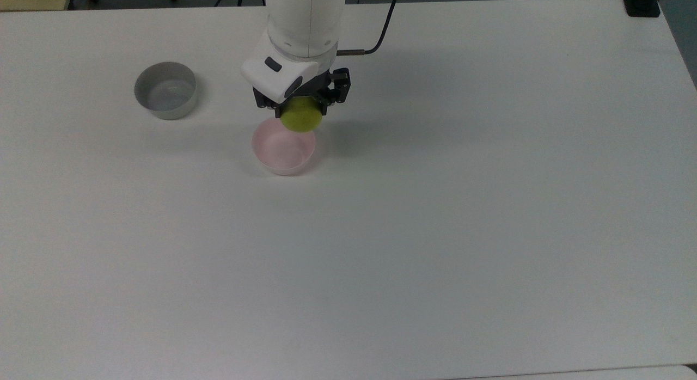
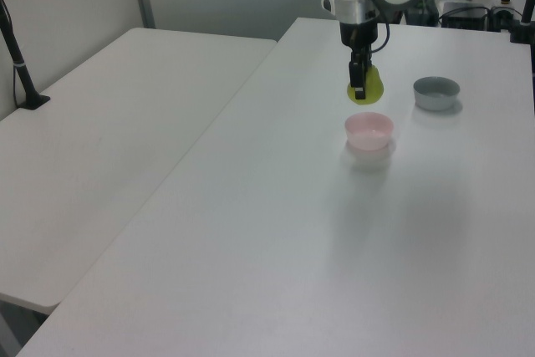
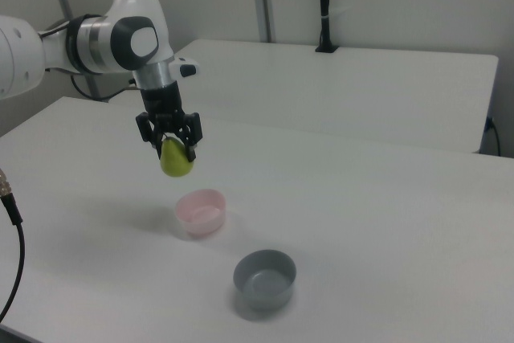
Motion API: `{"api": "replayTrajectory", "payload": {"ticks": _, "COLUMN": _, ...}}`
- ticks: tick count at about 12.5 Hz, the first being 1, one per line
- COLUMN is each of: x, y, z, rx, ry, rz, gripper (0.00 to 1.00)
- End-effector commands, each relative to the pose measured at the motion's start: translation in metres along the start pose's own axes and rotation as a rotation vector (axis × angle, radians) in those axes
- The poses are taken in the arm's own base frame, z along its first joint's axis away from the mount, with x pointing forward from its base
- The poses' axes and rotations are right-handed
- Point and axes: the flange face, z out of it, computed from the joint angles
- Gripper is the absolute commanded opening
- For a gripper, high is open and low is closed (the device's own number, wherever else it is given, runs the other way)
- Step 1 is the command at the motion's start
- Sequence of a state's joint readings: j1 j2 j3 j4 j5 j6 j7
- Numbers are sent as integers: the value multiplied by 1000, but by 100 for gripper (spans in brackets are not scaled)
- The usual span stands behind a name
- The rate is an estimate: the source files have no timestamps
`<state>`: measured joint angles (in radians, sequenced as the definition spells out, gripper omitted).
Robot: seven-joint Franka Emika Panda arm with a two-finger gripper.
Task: Place the pear in the bowl
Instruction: 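Lower the pear into the pink bowl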
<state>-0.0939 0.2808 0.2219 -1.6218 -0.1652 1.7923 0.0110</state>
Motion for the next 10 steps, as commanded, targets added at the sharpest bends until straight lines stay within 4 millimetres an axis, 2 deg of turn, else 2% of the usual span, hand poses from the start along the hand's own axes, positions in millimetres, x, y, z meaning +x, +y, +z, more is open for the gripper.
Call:
{"api": "replayTrajectory", "payload": {"ticks": 1, "x": -7, "y": 9, "z": 31, "rx": -39, "ry": -2, "rz": 11, "gripper": 34}}
{"api": "replayTrajectory", "payload": {"ticks": 5, "x": 1, "y": 23, "z": 67, "rx": -32, "ry": -31, "rz": 19, "gripper": 34}}
{"api": "replayTrajectory", "payload": {"ticks": 7, "x": 4, "y": 22, "z": 68, "rx": -30, "ry": -10, "rz": 18, "gripper": 35}}
{"api": "replayTrajectory", "payload": {"ticks": 10, "x": 9, "y": 21, "z": 89, "rx": -24, "ry": -20, "rz": 16, "gripper": 35}}
